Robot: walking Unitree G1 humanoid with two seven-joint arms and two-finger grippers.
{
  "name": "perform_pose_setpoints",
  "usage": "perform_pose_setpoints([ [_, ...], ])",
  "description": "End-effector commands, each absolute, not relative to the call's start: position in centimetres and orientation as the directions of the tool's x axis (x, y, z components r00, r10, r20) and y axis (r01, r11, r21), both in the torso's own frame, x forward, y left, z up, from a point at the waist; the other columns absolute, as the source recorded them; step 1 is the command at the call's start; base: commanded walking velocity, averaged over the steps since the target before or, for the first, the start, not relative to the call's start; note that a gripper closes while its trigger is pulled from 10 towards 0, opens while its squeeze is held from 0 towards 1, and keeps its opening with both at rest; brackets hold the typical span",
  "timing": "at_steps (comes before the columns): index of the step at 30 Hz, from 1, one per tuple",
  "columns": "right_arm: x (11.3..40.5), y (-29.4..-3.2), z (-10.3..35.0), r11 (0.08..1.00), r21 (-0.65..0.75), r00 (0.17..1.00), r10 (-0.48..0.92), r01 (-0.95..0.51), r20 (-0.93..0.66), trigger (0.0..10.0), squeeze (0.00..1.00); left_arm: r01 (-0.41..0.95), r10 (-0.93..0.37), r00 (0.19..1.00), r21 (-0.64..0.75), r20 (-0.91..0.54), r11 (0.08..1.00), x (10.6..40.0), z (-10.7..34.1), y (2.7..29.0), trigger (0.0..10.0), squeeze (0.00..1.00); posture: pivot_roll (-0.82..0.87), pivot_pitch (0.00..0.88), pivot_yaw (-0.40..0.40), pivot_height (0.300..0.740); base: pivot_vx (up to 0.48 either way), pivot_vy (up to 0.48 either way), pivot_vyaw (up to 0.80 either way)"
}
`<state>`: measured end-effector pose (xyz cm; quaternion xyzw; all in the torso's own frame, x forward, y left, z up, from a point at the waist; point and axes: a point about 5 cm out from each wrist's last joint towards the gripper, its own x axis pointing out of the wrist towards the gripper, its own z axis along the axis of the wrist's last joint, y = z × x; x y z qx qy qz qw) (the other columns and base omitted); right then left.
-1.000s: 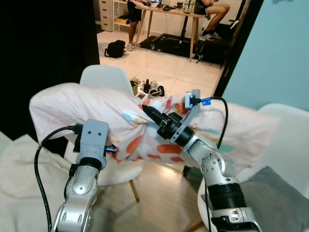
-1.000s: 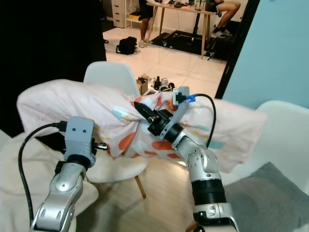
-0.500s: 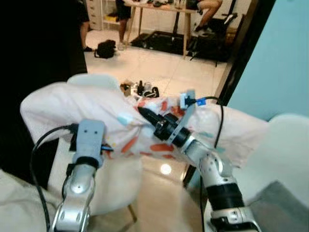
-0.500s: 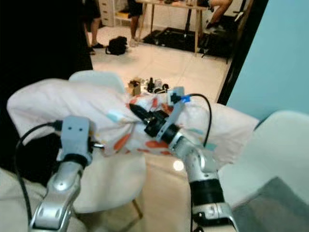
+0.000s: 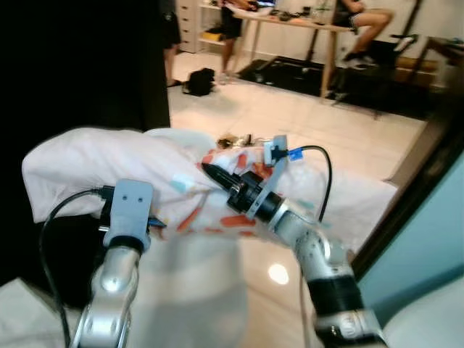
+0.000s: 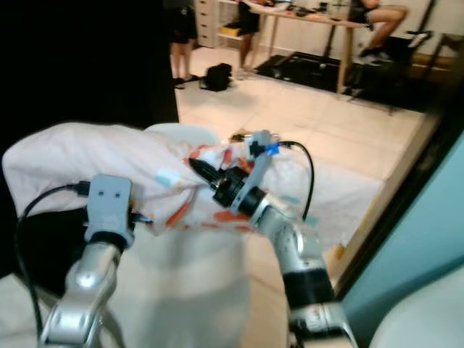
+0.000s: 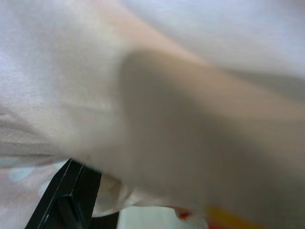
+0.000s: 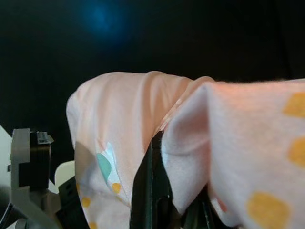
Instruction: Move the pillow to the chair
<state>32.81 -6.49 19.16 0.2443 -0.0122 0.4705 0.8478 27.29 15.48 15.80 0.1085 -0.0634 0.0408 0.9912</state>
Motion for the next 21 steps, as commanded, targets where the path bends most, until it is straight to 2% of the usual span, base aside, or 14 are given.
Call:
perform_pose_setpoints([
  [1,32.47,-5.38,20.84,0.367,0.37,0.487,0.816,-0.853,0.312,10.0,0.0,-0.094,0.067,0.989,0.219,0.128,0.971,27.28,15.74,15.49,10.0,0.0,-0.03,0.0,-0.083,0.74,0.0,0.0,0.0],
  [12,32.53,-5.46,20.75,0.364,0.393,0.495,0.809,-0.845,0.316,10.0,0.0,-0.08,0.055,0.992,0.228,0.113,0.97,27.17,15.49,15.41,10.0,0.0,-0.03,0.0,-0.08,0.74,0.0,0.0,0.0],
  [21,32.11,-5.07,20.41,0.364,0.357,0.464,0.849,-0.86,0.252,10.0,0.0,-0.088,0.066,0.993,0.244,0.097,0.966,27.2,15.25,15.5,10.0,0.0,-0.03,0.0,-0.077,0.74,0.0,0.0,0.0],
])
